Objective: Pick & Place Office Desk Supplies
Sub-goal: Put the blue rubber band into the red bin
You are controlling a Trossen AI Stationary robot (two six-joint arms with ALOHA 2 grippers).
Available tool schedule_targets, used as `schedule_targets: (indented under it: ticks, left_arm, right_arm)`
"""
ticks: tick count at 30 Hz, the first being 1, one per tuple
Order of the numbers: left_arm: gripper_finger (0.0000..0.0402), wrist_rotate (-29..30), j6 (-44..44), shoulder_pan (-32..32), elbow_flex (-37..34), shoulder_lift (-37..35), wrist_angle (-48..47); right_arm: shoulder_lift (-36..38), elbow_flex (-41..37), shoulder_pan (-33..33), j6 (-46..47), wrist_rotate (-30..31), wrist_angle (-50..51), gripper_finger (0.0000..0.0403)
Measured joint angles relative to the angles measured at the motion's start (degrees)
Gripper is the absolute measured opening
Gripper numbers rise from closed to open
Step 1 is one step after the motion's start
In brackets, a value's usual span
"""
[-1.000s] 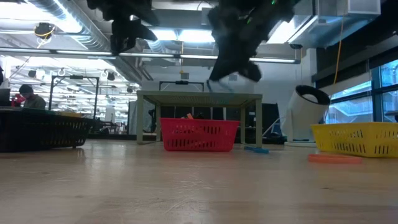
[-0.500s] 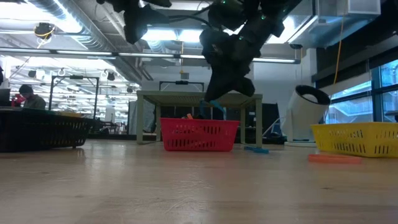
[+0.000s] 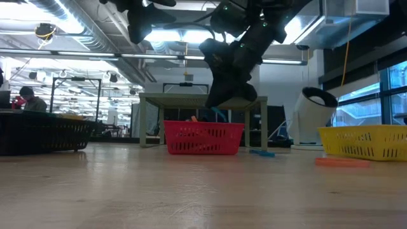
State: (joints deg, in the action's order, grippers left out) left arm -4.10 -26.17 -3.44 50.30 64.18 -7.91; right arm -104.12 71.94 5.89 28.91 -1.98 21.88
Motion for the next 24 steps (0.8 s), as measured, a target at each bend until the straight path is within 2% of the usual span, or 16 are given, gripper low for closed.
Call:
schedule_targets:
  ticks: [4,11,14,18,24]
  left_arm:
    - [0.0129,-0.02,-0.15,0.00,0.00,0.00,-0.01]
    - [0.0129,-0.02,-0.13,0.00,0.00,0.00,-0.04]
    - [0.0129,-0.02,-0.15,0.00,0.00,0.00,-0.04]
    - [0.0129,-0.09,-0.13,0.00,0.00,0.00,-0.06]
    - [0.0129,-0.09,-0.08,0.00,0.00,0.00,-0.18]
  right_arm:
    - [-0.02,0.00,0.00,-0.94,-0.18,-0.30,0.0056]
    - [-0.02,0.00,0.00,1.36,-1.92,-0.47,0.0175]
    - [0.23,-0.04,-0.34,2.82,-1.95,-0.25,0.0211]
    - [0.36,1.36,-1.35,3.06,-0.17,0.91,0.0229]
    - [0.44,6.44,-3.54,0.57,4.26,3.44,0.0218]
